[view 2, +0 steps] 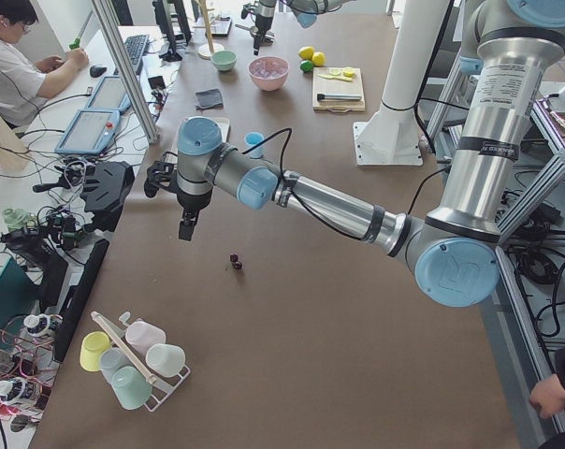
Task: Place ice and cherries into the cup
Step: 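Return the right gripper to the pink ice bowl, then lower the right gripper into the ice and grasp a third cube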
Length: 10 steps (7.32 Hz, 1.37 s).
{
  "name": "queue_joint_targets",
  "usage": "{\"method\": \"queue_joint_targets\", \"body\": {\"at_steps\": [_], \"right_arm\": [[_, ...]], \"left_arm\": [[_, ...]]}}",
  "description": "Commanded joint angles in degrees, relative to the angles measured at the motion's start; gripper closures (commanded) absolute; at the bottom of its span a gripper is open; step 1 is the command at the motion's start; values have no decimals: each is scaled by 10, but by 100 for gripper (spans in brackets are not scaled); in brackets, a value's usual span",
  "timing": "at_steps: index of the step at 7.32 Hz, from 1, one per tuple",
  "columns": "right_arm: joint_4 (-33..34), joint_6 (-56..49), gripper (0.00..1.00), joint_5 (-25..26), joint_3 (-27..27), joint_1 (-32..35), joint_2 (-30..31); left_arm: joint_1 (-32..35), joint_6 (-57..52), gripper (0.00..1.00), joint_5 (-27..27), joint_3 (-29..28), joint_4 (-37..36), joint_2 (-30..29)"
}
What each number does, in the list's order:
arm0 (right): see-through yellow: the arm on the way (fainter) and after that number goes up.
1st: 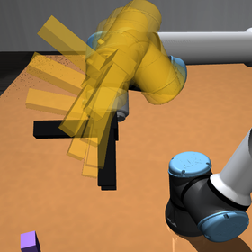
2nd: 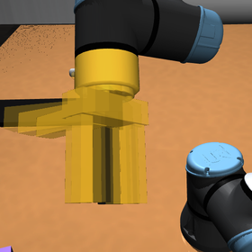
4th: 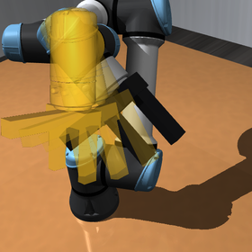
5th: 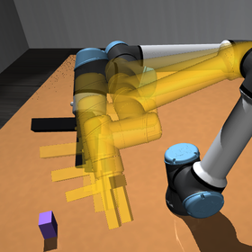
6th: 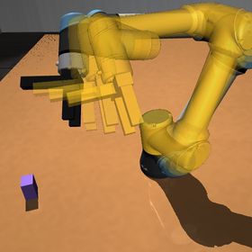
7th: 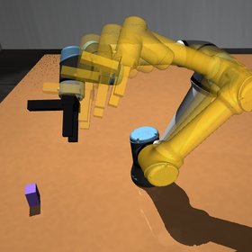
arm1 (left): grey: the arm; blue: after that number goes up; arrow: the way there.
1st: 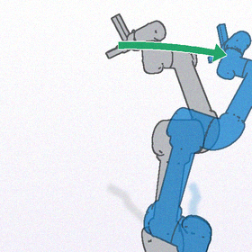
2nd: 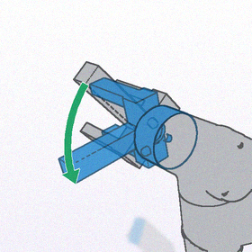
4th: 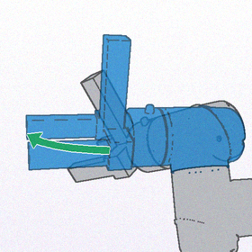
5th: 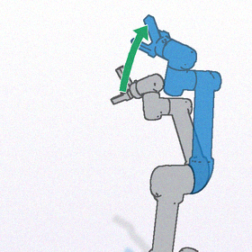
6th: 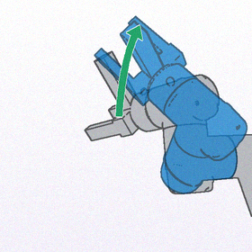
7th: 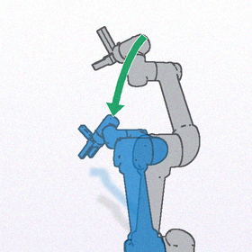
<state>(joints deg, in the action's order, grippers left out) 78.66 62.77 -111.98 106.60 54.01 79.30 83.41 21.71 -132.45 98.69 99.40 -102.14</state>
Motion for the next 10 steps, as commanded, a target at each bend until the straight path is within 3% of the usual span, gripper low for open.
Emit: {"method": "queue_joint_targets", "body": {"at_steps": [1,2,4,6,10], "right_arm": [[0,35,0,39,-3,-36,2],[1,35,1,39,-2,-41,9],[1,35,26,36,0,-59,21],[0,70,26,36,-3,-79,15],[1,85,28,52,-6,-105,23]], "left_arm": [[0,-2,2,0,-2,1,-1],[0,-2,2,0,-2,1,-1],[0,-2,2,2,-3,9,0],[0,-3,2,38,-3,10,-1],[0,-3,2,39,-3,13,4]]}}
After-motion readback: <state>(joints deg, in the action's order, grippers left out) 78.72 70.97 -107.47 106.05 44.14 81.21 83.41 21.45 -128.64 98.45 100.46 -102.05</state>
